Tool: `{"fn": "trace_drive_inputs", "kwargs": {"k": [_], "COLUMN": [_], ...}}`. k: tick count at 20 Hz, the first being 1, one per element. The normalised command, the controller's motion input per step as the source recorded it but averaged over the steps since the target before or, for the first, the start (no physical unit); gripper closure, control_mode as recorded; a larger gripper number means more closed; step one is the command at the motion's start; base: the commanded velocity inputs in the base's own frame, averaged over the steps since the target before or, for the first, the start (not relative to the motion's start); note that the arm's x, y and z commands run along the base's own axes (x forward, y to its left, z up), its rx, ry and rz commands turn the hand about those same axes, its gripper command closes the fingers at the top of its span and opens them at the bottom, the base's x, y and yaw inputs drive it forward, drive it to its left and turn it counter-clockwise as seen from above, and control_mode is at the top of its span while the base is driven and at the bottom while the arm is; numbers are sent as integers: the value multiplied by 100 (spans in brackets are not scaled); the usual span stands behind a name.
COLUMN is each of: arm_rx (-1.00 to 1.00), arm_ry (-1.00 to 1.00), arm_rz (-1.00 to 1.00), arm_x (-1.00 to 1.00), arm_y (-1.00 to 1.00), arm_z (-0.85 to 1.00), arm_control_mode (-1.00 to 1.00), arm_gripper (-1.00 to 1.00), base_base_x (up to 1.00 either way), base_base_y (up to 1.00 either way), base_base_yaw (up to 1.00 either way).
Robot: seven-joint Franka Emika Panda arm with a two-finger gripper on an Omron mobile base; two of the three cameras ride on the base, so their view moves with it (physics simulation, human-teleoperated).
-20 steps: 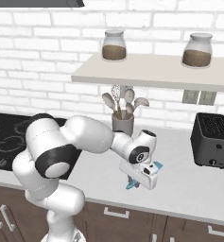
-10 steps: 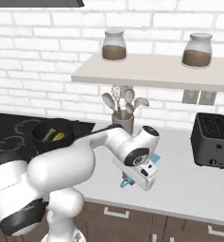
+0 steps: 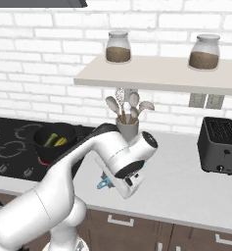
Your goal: Put the cucumber and cucumber in the pot. Retrieve the spatula and lightly stir the vegetables in the pot.
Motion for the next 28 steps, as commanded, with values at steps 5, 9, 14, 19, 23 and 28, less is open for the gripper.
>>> {"fn": "trace_drive_inputs", "kwargs": {"k": [5,9,14,19,23,28], "arm_rx": [33,23,36,66,76,64], "arm_ry": [-2,0,0,6,28,44], "arm_rz": [0,0,0,1,0,2], "arm_x": [-5,0,0,0,0,14], "arm_y": [65,87,82,37,33,30], "arm_z": [47,51,43,54,46,55], "arm_control_mode": [-100,-100,-100,-100,-100,-100], "arm_gripper": [100,100,100,100,100,100], "base_base_x": [0,0,0,0,0,0], "base_base_y": [0,0,0,0,0,0], "base_base_yaw": [0,0,0,0,0,0]}}
